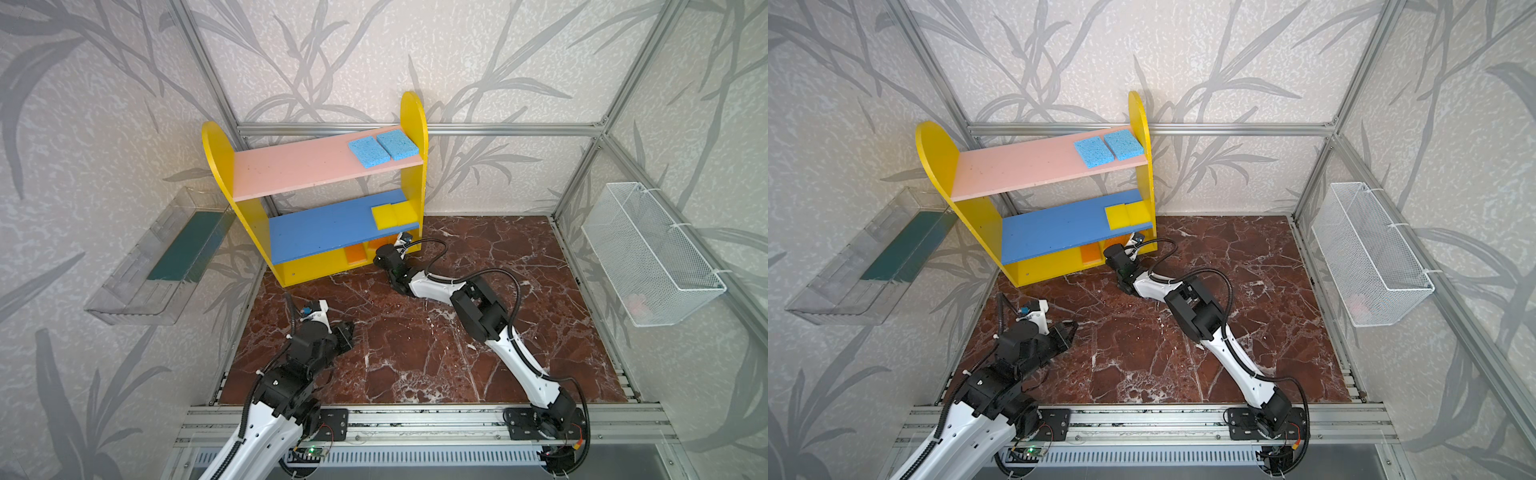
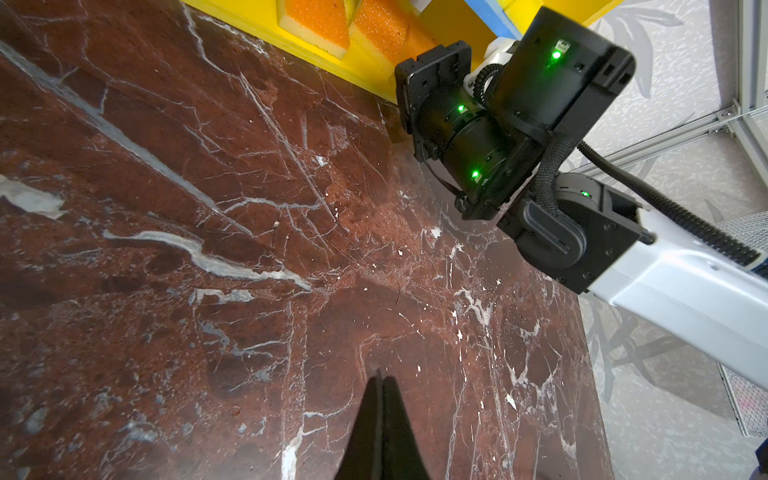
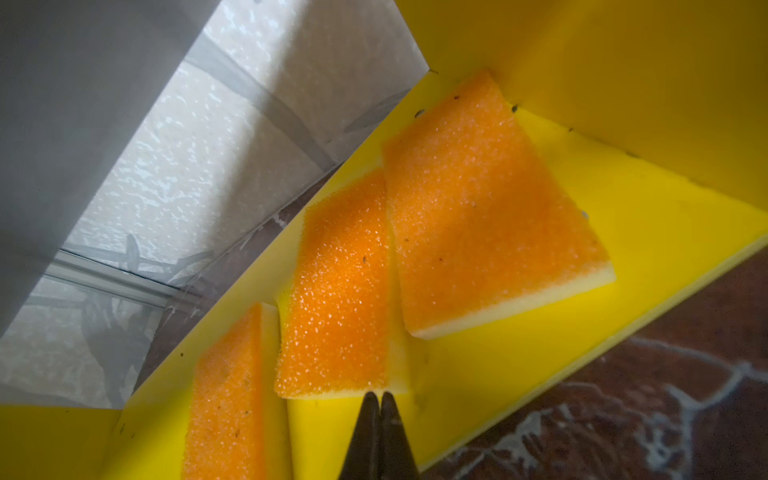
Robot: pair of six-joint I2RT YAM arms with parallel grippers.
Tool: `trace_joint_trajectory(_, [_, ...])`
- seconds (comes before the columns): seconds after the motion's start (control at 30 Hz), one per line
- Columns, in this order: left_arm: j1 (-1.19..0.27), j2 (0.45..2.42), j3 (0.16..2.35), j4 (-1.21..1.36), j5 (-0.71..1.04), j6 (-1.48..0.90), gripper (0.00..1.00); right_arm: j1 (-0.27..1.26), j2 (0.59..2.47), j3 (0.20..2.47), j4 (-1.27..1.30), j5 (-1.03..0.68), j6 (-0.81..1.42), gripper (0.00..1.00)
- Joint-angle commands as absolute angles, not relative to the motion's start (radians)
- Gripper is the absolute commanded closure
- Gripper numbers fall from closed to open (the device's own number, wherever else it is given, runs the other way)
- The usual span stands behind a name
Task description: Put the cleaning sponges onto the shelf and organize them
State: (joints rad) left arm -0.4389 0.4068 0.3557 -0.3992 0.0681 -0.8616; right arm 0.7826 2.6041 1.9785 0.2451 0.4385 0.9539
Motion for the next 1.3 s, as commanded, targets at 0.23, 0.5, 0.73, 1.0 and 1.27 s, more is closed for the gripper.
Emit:
trace_joint_trajectory(0.23, [-0.433,0.535,0.476,-0.423,0.035,-0.837,0.95,0.744,2.436,1.732,0.327,0.283,0.799,1.0])
trace_joint_trajectory(0.5, [-0.425,0.558,0.417,-0.194,-0.139,-0.878,0.68,0.73,2.208,1.464,0.464,0.105,0.715,0.85])
trace_joint_trajectory(0.73, [-0.32,0.813,0.309,0.216,-0.145,-0.982,0.28,0.675,1.898,1.153,0.478,-0.07,0.647,0.62])
trace_joint_trajectory(1.0, [-0.217,1.323,0.407,0.656,-0.037,-0.947,0.26,0.566,1.482,0.84,0.349,-0.172,0.594,0.42])
trace_joint_trajectory(1.27, [-0.2,1.585,0.571,0.719,-0.052,-0.862,0.35,0.545,1.202,0.638,0.286,-0.133,0.6,0.46])
